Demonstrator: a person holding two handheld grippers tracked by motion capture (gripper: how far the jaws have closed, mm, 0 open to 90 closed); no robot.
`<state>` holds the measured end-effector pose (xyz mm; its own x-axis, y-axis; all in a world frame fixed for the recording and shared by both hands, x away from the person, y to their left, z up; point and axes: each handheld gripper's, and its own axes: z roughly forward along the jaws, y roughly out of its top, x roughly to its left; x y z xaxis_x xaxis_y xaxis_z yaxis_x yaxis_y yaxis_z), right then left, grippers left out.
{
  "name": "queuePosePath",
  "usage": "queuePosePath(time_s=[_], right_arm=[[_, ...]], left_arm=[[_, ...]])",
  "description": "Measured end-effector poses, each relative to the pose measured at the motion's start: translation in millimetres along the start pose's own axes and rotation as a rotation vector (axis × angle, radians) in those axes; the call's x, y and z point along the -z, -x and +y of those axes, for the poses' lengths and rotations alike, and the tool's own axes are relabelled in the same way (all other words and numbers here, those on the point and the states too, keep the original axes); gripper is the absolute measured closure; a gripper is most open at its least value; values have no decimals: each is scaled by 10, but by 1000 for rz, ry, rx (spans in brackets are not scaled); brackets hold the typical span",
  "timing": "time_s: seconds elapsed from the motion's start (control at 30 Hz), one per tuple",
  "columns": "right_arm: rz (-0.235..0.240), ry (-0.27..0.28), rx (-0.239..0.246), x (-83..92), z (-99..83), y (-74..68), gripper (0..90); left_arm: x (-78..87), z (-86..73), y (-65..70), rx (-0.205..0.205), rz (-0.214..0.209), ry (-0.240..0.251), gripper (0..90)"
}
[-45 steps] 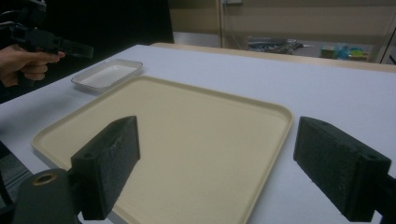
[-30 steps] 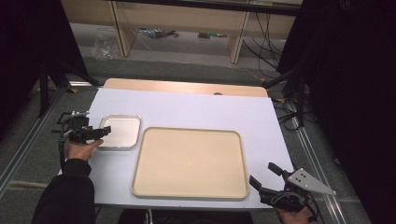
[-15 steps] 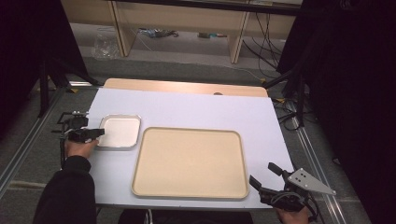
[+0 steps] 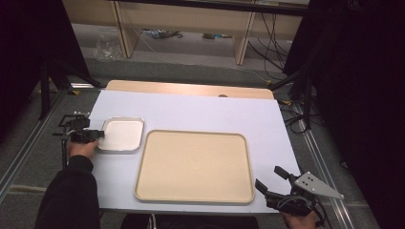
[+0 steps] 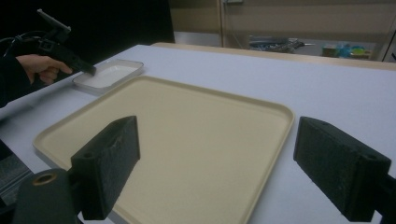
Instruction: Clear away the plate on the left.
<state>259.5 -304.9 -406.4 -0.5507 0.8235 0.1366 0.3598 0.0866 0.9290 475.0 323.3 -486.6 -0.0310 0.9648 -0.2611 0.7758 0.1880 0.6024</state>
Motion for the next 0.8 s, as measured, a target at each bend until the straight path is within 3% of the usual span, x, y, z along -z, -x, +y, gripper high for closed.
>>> queuePosePath(time_s=[0.1,0.13,0.2,0.27,0.4,0.47,0.53,0.57,0.67,0.7,0.8], right_arm=[[-5,9,15,-4,-2,7,153],[11,14,-7,-18,-5,-3,153],[13,0,-22,-14,-4,-16,153],[1,6,-10,-6,-4,-11,153],[12,14,-21,-13,-7,-12,153],[1,-1,-12,1,-3,-13,154],[3,20,13,-13,-7,5,153],[13,10,-12,-12,-9,-12,154],[16,6,-22,-9,-9,-20,153],[6,18,8,-12,-7,-2,154],[16,13,-16,-13,-10,-16,154]], left_arm=[[4,0,-36,19,-21,-6,859],[-5,-3,-33,42,-28,9,862],[4,-9,-59,36,-37,9,869],[6,-7,-70,71,-59,25,875],[33,1,-58,80,-66,59,879],[47,5,-55,88,-69,70,880],[59,5,-51,90,-64,85,881],[73,8,-61,75,-59,74,882],[87,12,-56,93,-55,98,882],[91,13,-63,99,-62,105,882],[116,19,-68,121,-88,120,882]])
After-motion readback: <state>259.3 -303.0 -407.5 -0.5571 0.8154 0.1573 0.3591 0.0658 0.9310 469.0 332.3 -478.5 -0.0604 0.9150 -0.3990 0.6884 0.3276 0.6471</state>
